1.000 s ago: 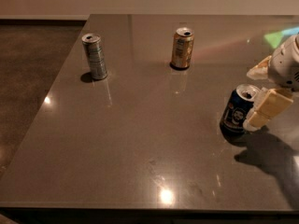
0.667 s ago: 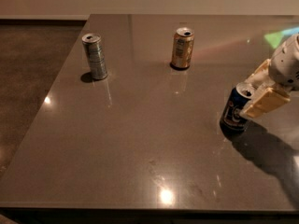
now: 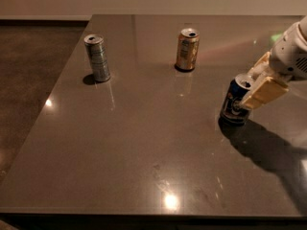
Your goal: Move pepsi can near orange can
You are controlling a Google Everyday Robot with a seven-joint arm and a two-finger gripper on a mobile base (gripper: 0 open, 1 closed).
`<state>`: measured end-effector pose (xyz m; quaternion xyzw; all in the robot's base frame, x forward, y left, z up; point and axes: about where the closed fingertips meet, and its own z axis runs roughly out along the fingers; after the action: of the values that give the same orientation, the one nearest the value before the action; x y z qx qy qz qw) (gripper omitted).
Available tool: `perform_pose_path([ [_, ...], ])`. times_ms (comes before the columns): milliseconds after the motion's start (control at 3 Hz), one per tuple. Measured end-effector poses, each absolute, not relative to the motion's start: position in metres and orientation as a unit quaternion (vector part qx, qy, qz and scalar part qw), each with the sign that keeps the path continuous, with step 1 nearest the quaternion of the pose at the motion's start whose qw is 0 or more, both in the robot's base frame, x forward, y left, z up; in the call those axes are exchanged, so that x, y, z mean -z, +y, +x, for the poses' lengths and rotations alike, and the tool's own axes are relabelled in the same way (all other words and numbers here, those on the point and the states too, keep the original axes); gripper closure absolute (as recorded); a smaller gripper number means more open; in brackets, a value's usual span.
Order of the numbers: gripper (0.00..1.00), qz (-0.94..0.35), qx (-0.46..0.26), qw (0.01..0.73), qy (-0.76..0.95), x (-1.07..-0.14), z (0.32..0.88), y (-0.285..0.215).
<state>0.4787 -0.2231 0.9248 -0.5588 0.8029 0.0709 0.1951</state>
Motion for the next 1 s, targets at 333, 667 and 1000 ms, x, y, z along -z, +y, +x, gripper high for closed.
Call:
perform_pose_path([
  [333,1.0,-0.533,-0.056,0.199,0.821,-0.925,0.508,-0.218],
  [667,1.0,-0.501,-0.029,0.205,0.84,-0.922,0.546,-0.219],
  [1000,1.0,-0.477,-0.009,0.213,0.853,-0.922,0.575,-0.222],
])
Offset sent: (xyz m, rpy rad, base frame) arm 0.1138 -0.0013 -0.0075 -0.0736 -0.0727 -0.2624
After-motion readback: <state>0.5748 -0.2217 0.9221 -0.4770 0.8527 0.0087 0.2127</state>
